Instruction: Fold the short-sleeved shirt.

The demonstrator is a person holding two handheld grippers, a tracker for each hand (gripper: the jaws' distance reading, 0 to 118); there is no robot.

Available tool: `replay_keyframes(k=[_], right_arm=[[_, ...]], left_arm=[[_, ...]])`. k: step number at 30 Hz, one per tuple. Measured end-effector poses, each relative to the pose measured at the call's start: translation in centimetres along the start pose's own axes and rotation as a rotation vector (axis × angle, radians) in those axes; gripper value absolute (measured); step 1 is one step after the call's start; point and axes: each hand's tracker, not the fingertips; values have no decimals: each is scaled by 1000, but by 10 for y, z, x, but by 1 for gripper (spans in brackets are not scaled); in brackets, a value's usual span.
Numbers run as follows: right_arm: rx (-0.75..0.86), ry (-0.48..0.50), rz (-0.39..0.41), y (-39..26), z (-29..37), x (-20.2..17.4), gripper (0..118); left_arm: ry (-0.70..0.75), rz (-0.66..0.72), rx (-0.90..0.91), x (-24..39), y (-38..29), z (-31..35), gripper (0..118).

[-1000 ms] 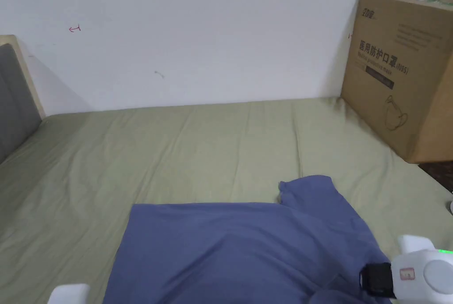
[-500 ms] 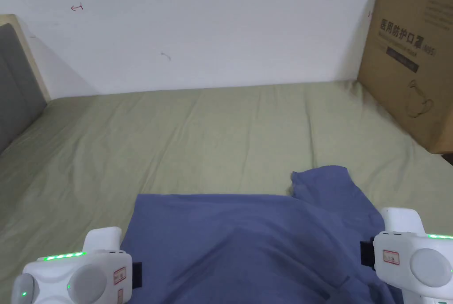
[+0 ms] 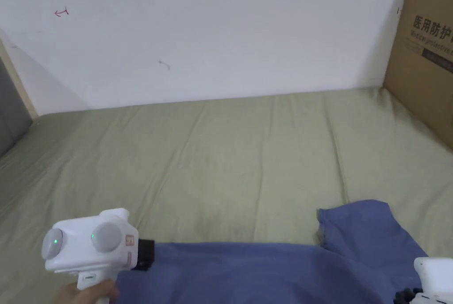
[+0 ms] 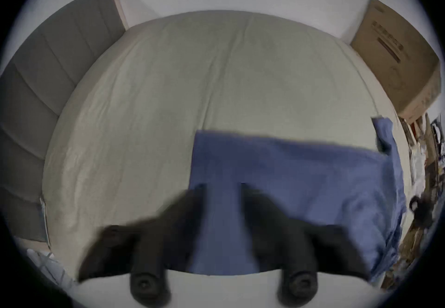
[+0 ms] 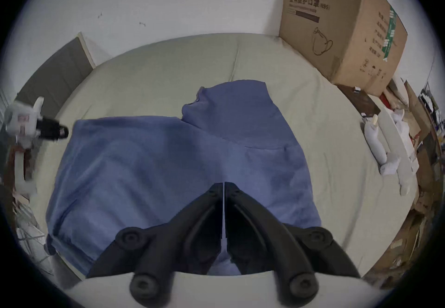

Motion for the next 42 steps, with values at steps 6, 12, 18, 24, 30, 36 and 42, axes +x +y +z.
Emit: replay_keyframes(k=[6,12,18,24,30,36,42], right_arm=[[-30,14,-47,-3,-14,11,2],[-56,6,-49,-13,-19,19,2],[-64,62,-120,-1,-23,35,2],[-60,84,-112,73,-51,61,88],[-269,7,-66,118,-137,84,107],[-250,-4,-18,103,-140,77,92],[-209,35,-74,111,-120,68,1]], left_arm=[[5,69,-45,-9,35,-47,114],[17,51,-64,-7,25,-63,84],[19,-3,-27,4,22,-32,2],[10,-10,-2,7,21,-17,2],[8,-75,9,8,23,-14,2],[2,-85,13,7,25,-10,2],[-19,-79,42,8,25,13,2]])
